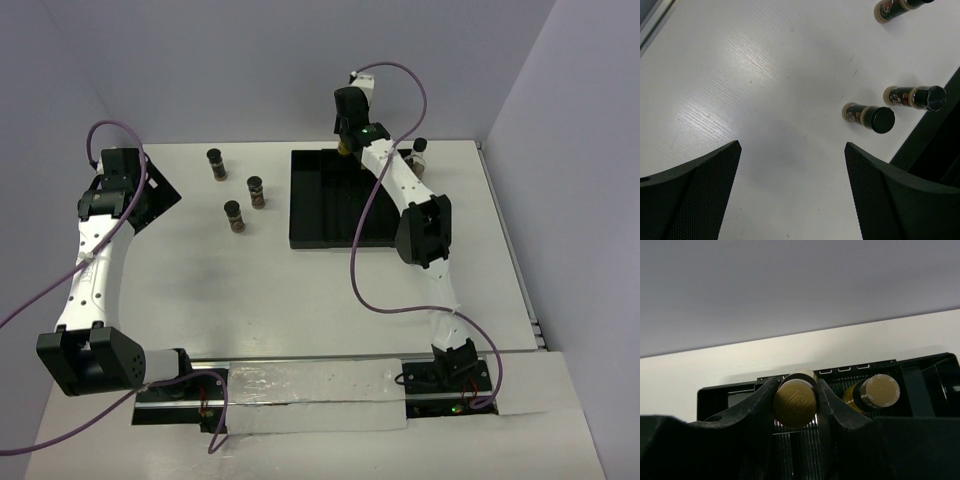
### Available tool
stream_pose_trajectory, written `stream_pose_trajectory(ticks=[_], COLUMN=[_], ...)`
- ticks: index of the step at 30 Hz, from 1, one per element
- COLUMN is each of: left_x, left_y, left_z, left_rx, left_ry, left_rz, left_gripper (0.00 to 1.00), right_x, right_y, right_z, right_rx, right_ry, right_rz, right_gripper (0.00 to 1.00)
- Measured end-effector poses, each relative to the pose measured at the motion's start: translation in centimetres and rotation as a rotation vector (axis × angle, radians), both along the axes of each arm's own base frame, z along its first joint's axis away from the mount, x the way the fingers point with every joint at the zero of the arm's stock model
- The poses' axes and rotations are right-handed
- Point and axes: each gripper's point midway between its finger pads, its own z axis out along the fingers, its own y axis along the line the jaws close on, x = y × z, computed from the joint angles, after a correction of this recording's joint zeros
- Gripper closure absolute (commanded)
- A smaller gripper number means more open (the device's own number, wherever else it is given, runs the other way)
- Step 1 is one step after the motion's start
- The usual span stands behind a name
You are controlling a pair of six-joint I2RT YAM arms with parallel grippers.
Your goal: Organize the condiment bottles
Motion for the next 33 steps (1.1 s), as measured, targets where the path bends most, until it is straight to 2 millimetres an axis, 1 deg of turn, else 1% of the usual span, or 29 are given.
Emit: stream_pose_trajectory(ticks=[3,16,24,33], left_x=[0.0,0.3,0.3,0.3], left_y=[0.0,0.0,0.0,0.0], left_z=[-0.1,-0.8,-1.0,-1.0], left_rx=[0.000,-0.002,-0.002,-0.002], left_ry=[0.003,0.026,0.031,0.031], left_rz=[0.000,0.001,0.001,0.001], left_gripper=[0.07,0.07,0.07,0.07], right_x=[0.1,0.3,-0.6,-2.0], right_y=[0.1,0.2,0.9,2.0], right_z=[-1.2,-1.5,-1.6,-1.7], right_rx=[-0.008,-0.003,-0.014,-0.027], right_ry=[0.017,-0.005,-0.012,-0.005], right_rz=[0.002,-0.001,-0.008,-0.003], right_gripper=[0.91,0.91,0.91,0.91])
